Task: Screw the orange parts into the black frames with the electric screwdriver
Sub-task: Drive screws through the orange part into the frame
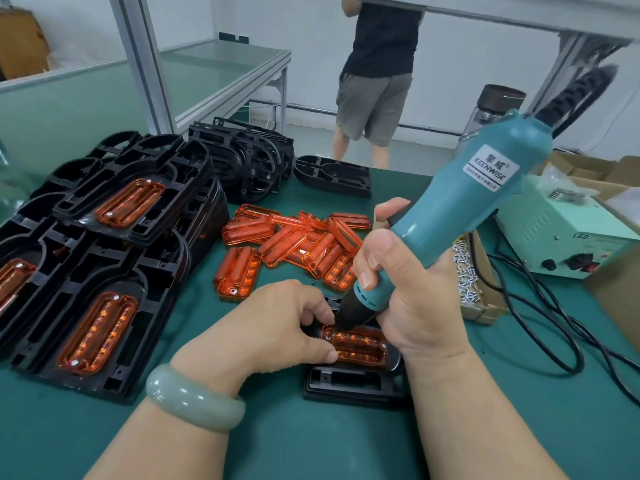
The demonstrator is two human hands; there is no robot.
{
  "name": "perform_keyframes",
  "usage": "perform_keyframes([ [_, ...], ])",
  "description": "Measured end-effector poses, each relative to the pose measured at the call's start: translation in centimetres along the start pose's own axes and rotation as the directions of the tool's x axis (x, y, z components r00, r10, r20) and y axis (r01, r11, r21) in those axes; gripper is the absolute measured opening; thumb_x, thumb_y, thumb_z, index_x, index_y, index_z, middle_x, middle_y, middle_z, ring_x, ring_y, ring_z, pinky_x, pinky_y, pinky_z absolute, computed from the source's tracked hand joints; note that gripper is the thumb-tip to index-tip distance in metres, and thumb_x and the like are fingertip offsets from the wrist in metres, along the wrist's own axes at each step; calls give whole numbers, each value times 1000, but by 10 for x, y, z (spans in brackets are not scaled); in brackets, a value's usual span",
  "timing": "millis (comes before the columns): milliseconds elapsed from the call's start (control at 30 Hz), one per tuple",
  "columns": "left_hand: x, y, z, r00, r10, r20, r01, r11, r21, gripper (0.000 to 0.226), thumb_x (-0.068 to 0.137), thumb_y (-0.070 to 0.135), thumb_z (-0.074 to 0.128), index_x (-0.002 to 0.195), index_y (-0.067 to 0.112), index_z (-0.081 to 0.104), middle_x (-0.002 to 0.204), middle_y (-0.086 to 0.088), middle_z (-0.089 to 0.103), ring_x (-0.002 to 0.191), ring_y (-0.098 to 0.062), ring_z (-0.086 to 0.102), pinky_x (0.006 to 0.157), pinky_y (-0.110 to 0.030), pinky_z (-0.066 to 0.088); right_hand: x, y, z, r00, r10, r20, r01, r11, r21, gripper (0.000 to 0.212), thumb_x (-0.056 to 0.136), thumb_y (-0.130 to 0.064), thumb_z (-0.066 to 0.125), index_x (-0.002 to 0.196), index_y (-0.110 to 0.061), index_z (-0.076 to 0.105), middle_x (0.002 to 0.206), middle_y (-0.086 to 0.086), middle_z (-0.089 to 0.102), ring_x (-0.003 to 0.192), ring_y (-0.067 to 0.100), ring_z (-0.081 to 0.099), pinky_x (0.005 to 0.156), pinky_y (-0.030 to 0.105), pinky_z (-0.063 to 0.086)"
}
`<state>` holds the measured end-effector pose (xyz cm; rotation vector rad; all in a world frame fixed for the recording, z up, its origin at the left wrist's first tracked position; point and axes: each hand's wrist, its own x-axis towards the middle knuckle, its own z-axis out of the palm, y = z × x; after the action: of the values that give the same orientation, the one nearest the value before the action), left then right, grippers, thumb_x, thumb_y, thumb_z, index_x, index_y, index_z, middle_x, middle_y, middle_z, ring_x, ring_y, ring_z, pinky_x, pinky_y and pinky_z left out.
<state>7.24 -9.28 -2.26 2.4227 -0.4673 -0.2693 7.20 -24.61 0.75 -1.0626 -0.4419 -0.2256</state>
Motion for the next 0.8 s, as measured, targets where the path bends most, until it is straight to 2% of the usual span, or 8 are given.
perform_keyframes([
  [133, 1, -1, 0, 1000, 6, 5, -6, 1000, 6, 33, 61, 47, 82, 72, 50, 51, 87, 16, 52, 80, -1, 51, 76, -23, 46, 0, -1, 0, 1000, -3, -12, 3, 1000, 18, 28, 78, -22, 72, 96, -12, 54, 58, -8, 54, 45, 8, 48, 52, 20, 42],
  [267, 0, -2, 1, 1000, 2, 1, -2, 1000, 2, 34, 60, 48, 82, 71, 51, 50, 86, 16, 52, 79, -1, 51, 75, -22, 46, -2, -1, 0, 999, -23, -36, 24, 1000, 19, 22, 80, -21, 63, 100, -15, 56, 58, -7, 53, 46, 9, 48, 52, 21, 42],
  [400, 1, -1, 2, 1000, 3, 0, -3, 1000, 1, 34, 59, 49, 82, 71, 52, 51, 86, 16, 52, 80, -1, 51, 78, -24, 48, -3, -2, -1, 998, -26, -61, 26, 1000, 8, 23, 80, -24, 64, 100, -15, 57, 59, -6, 52, 47, 11, 48, 52, 22, 42],
  [800, 1, 0, 1, 1000, -6, 14, 6, 1000, 2, 32, 60, 49, 82, 70, 52, 51, 86, 15, 53, 78, 0, 51, 73, -22, 45, -4, -3, -1, 997, -41, -71, 42, 999, 10, 22, 80, -24, 63, 100, -16, 59, 60, -6, 51, 47, 11, 48, 51, 21, 42],
])
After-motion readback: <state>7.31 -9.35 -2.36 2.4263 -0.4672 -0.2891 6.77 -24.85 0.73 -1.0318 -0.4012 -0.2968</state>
